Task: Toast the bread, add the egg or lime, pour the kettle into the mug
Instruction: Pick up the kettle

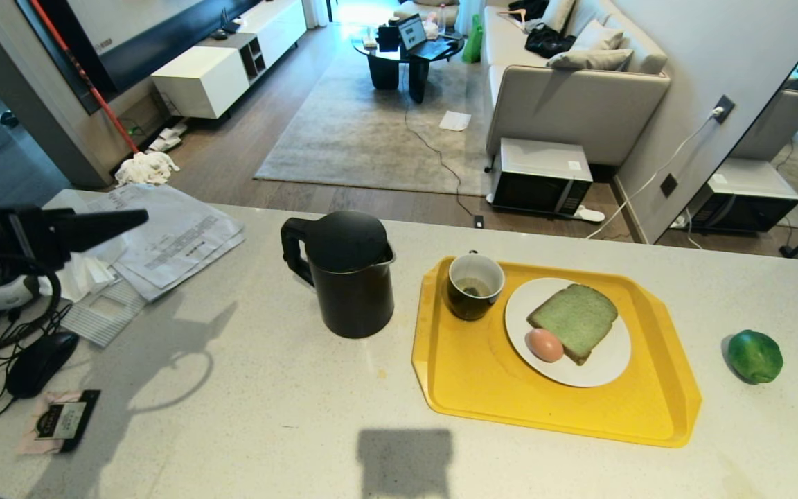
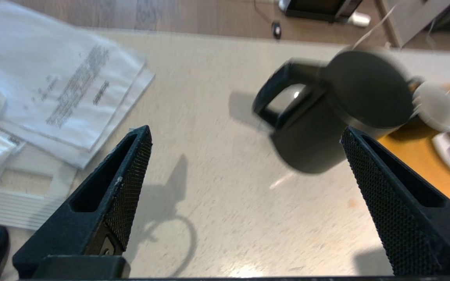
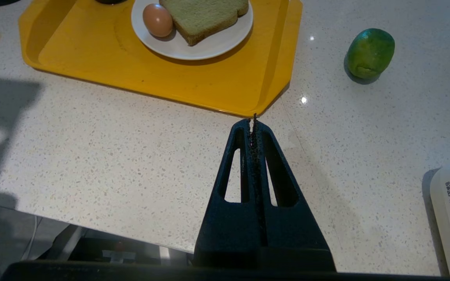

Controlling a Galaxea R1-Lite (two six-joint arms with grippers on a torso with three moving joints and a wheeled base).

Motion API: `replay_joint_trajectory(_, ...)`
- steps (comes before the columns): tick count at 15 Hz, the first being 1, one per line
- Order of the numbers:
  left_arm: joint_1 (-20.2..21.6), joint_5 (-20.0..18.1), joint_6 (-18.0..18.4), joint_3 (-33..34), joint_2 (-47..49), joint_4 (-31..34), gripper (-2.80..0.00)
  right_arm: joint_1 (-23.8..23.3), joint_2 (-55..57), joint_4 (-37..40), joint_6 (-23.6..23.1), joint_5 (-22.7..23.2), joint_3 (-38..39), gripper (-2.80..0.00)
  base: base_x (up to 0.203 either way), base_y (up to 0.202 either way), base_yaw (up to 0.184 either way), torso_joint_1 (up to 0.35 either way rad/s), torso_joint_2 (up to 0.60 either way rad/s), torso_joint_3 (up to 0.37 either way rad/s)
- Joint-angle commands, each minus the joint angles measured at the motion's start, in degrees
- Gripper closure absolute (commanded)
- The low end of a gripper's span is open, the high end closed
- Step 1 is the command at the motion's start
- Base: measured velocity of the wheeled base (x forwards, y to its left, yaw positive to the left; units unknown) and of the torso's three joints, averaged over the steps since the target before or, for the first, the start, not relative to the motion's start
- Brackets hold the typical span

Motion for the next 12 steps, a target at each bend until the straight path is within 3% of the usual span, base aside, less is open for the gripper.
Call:
replay_joint_trajectory(1, 2.1, -1.7, 2.3, 5.8, 7.4, -9.9, -2.8, 0.0, 0.0, 0.0, -0.1, 0.0, 0.0, 0.0, 0.0, 0.0, 0.0, 0.0, 0.0, 0.0)
replay_joint_trajectory(6, 2.6, -5.4, 2.9, 12.4, 24.1, -43.8, -2.8, 0.0, 0.0, 0.0, 0.0, 0.0, 0.0, 0.0, 0.0, 0.0, 0.0, 0.0, 0.0, 0.0)
replay_joint_trajectory(9, -0.3, -5.9, 0.0, 14.6, 27.6, -52.9, -2.8, 0.0, 0.0, 0.0, -0.1, 0.0, 0.0, 0.0, 0.0, 0.0, 0.0, 0.0, 0.0, 0.0)
replay_joint_trajectory(12, -1.6, -6.0, -0.5, 14.8, 29.3, -58.6, -2.8, 0.0, 0.0, 0.0, 0.0, 0.0, 0.0, 0.0, 0.0, 0.0, 0.0, 0.0, 0.0, 0.0)
